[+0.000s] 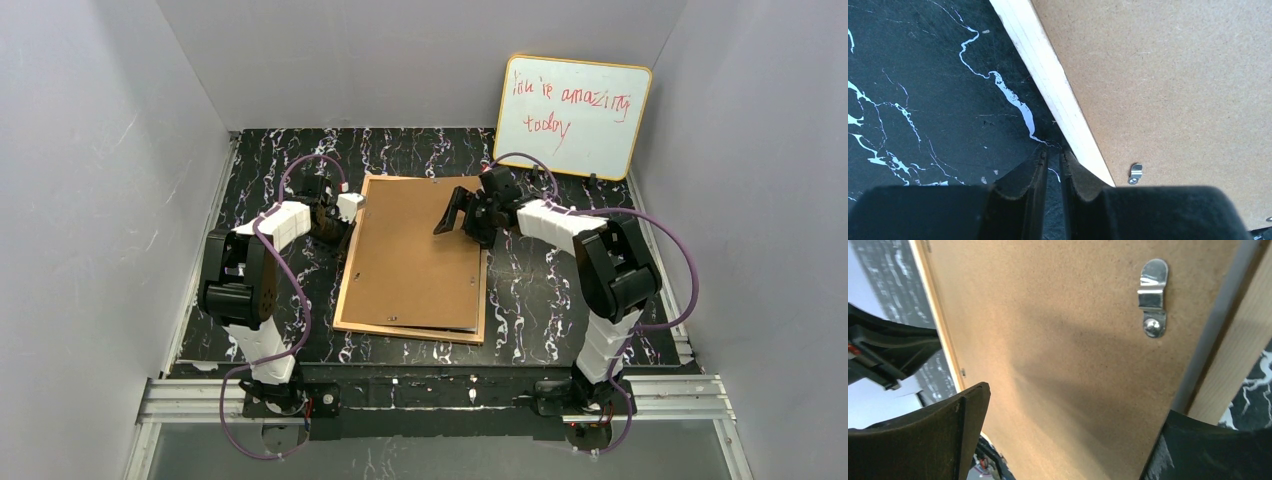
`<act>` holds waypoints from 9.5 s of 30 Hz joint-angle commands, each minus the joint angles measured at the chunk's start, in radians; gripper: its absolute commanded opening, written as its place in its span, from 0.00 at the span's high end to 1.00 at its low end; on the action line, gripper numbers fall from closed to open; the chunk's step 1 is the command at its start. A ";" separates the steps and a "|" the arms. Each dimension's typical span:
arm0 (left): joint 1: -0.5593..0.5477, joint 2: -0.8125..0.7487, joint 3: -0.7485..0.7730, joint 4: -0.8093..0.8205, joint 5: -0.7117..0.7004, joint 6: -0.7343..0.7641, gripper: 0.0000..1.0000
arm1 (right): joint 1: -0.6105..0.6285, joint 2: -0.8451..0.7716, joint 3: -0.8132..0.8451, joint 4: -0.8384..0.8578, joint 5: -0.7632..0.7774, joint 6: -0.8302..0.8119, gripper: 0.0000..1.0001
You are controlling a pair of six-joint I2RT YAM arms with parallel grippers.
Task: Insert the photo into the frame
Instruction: Place the photo frame item in the photo frame, then install the photo frame at the center of the board.
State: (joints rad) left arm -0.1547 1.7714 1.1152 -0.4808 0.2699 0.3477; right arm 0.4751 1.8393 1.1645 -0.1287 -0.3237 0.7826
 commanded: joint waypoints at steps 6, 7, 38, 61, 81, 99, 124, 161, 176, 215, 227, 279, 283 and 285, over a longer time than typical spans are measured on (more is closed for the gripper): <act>0.000 -0.050 0.011 -0.036 -0.015 0.005 0.87 | 0.060 0.016 0.199 -0.360 0.275 -0.096 0.01; 0.001 -0.049 0.011 -0.036 -0.015 0.006 0.87 | 0.068 0.019 0.216 -0.385 0.296 -0.104 0.01; 0.054 -0.033 0.094 -0.118 0.021 0.019 0.66 | 0.046 -0.053 0.296 -0.392 0.218 -0.210 0.01; 0.073 0.016 0.048 -0.225 0.176 0.025 0.84 | 0.394 -0.011 0.128 0.104 0.028 -0.002 0.29; 0.096 0.076 0.041 -0.197 0.223 -0.030 0.93 | 0.446 0.225 0.194 0.243 -0.029 0.040 0.46; 0.096 0.053 0.032 -0.190 0.191 -0.031 0.95 | 0.468 0.354 0.309 0.245 0.006 0.035 0.50; 0.096 0.060 0.022 -0.193 0.205 -0.015 0.97 | 0.468 0.418 0.376 0.256 -0.003 -0.018 0.62; 0.096 0.046 0.028 -0.206 0.198 -0.001 0.99 | 0.381 0.397 0.394 0.282 -0.196 -0.053 0.67; 0.098 0.081 0.116 -0.218 0.226 -0.049 0.95 | 0.284 0.342 0.412 0.276 -0.202 -0.049 0.59; 0.138 0.279 0.259 -0.143 0.268 -0.103 0.95 | 0.196 0.680 0.783 0.194 -0.170 0.017 0.56; 0.138 0.273 0.245 -0.144 0.264 -0.090 0.96 | 0.210 0.736 0.851 0.205 -0.145 0.048 0.60; 0.153 0.268 0.236 -0.166 0.271 -0.043 0.98 | 0.141 0.423 0.553 0.265 -0.053 0.171 0.48; 0.153 0.268 0.232 -0.166 0.273 -0.039 0.98 | 0.099 0.385 0.518 0.174 0.056 0.136 0.48; 0.153 0.268 0.231 -0.166 0.272 -0.037 0.99 | 0.071 0.364 0.488 0.173 0.093 0.125 0.48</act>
State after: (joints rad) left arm 0.0002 2.0163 1.3952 -0.6098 0.6403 0.2565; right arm 0.5900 2.2669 1.7016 0.1181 -0.3378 0.9569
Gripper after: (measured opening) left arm 0.059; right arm 0.523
